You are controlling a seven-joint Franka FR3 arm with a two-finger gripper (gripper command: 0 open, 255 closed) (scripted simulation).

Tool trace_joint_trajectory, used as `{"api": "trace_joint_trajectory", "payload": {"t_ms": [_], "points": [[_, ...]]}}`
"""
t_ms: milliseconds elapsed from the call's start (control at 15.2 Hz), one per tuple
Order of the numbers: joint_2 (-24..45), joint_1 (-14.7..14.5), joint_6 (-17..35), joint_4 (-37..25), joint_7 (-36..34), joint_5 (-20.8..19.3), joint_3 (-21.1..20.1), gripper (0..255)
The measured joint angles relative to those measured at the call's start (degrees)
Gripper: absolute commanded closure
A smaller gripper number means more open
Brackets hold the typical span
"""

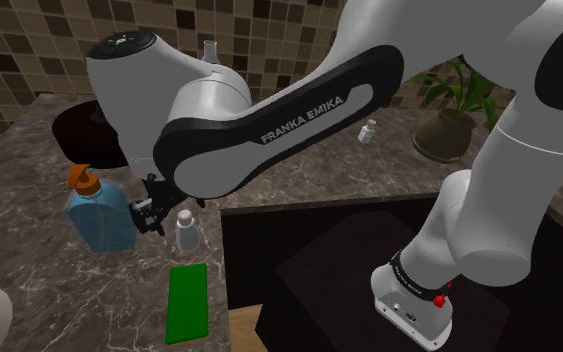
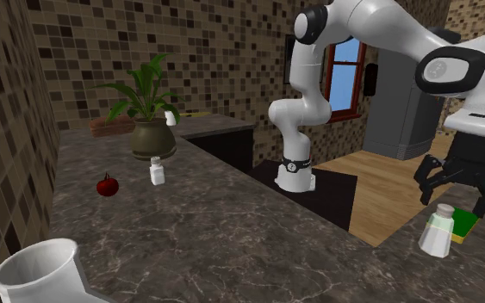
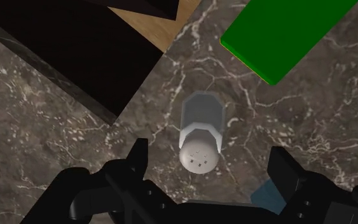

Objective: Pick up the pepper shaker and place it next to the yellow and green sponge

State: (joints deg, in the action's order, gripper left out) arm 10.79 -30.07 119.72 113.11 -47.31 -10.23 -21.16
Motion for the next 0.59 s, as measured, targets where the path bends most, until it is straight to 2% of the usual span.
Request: {"api": "trace_joint_trajectory", "payload": {"t_ms": [198, 594], "points": [[-1.23, 0.04, -3.89, -2.85, 0.77, 0.82, -0.22, 0], [-1.57, 0.05, -4.66, -3.24, 0.91, 1.02, -0.26, 0]]}}
